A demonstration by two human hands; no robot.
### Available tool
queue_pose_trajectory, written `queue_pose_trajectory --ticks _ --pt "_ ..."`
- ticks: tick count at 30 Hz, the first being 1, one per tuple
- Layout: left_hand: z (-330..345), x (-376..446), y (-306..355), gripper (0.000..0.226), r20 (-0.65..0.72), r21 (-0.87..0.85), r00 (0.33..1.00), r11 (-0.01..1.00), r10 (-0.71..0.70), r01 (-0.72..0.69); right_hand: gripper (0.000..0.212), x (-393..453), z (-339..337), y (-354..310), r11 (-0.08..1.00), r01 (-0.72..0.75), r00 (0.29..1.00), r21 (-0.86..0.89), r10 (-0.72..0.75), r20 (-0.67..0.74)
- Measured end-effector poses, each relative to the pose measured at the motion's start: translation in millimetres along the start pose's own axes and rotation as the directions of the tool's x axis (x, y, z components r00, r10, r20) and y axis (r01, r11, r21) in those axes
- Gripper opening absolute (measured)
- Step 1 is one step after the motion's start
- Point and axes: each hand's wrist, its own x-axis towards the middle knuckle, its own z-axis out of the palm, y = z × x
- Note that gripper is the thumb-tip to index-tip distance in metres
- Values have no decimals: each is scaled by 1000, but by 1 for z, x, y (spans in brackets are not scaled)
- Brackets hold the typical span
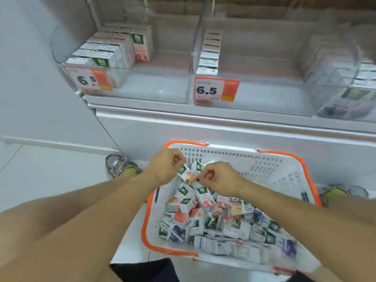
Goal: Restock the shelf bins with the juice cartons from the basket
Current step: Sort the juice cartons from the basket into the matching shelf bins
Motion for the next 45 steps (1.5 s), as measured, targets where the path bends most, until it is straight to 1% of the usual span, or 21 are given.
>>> queue_pose_trajectory --ticks 2,4,6,8,11,13,15,16,18,20,22,25,27,28,30,32,35,38,40,43,45 --pt "38 -12 -17 10 153 48 985 996 -84 78 9 -4 26 37 997 -78 988 -24 81 129" --pt "66 -25 -32 19 302 54 935 983 -184 176 20 -8 45 58 990 -91 955 -105 116 273" --pt "87 -35 -42 37 429 71 866 965 -259 253 35 -14 54 63 987 -82 896 -137 133 423" --pt "100 -40 -50 40 514 161 815 964 -266 213 44 -19 57 61 987 -70 833 -143 137 537" --pt "105 -40 -60 23 581 237 780 965 -233 111 58 -23 64 60 976 -44 750 -213 173 639" --pt "103 -39 -66 27 640 214 731 968 -239 129 61 -22 66 61 975 -60 715 -216 193 672" --pt "103 -39 -70 37 696 218 673 967 -250 133 57 -18 67 61 980 -82 683 -183 189 706" --pt "105 -41 -72 41 695 221 673 966 -253 136 53 -17 67 60 981 -77 671 -176 182 718" --pt "110 -44 -72 42 654 228 714 965 -251 130 47 -14 66 59 982 -85 650 -169 184 738" --pt "112 -46 -70 42 634 238 732 964 -248 120 44 -12 65 63 977 -176 626 -119 205 752" --pt "111 -44 -67 41 641 234 727 965 -247 122 36 -12 62 68 948 -317 633 -40 242 736" --pt "103 -39 -61 30 645 182 728 972 -233 150 25 -13 53 77 868 -489 673 88 311 671" --pt "97 -36 -56 40 638 130 728 968 -249 216 22 -15 50 81 832 -533 667 157 298 683" --pt "94 -36 -53 49 636 111 724 960 -268 257 29 -17 49 82 832 -528 666 168 283 690" --pt "91 -37 -49 56 629 72 717 941 -300 331 43 -20 53 82 873 -474 691 117 287 664" --pt "89 -38 -45 56 616 19 715 914 -331 406 45 -20 57 79 909 -414 727 48 299 618" --pt "85 -37 -38 57 564 -95 748 872 -350 480 42 -17 43 70 928 -368 800 58 285 528" --pt "76 -33 -26 48 498 -240 794 825 -348 512 36 -13 9 59 957 -287 887 50 246 391" --pt "67 -29 -17 46 500 -334 792 765 -351 550 37 -13 -18 51 971 -237 930 31 218 296" --pt "50 -22 0 57 535 -437 783 690 -318 578 40 -18 -62 34 980 -199 969 23 193 157" --pt "37 -14 13 56 548 -490 792 665 -268 564 43 -24 -88 23 982 -184 982 51 182 50"
